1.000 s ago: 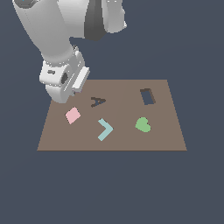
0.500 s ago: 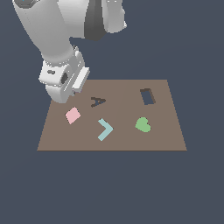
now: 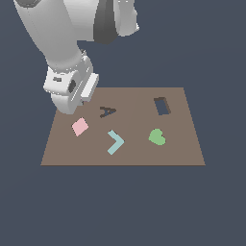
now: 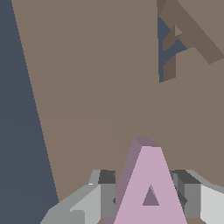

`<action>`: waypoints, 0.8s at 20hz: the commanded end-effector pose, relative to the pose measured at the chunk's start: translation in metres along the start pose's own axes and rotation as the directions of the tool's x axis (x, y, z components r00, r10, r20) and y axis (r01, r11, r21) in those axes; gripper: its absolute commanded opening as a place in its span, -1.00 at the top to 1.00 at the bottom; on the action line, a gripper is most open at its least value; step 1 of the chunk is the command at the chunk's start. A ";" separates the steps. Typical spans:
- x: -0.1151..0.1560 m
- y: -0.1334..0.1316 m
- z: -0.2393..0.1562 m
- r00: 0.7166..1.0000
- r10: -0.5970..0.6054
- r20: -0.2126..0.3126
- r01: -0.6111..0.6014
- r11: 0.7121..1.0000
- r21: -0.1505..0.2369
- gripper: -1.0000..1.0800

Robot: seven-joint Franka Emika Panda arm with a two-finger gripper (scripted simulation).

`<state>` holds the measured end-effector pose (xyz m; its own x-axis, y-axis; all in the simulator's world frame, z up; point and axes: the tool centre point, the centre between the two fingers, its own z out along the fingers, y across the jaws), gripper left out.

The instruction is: Insert a designated object into the corresponding slot on a board.

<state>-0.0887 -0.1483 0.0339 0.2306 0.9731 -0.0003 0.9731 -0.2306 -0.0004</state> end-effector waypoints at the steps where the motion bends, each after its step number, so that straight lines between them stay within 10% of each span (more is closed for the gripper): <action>1: 0.009 0.004 -0.001 0.999 -0.034 0.000 0.034 0.999 -0.001 1.00; 16: 0.106 0.029 -0.007 0.927 -0.374 -0.001 0.374 0.927 -0.001 1.00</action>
<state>-0.0375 -0.0550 0.0403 -0.1369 0.9906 0.0010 0.9906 0.1369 0.0012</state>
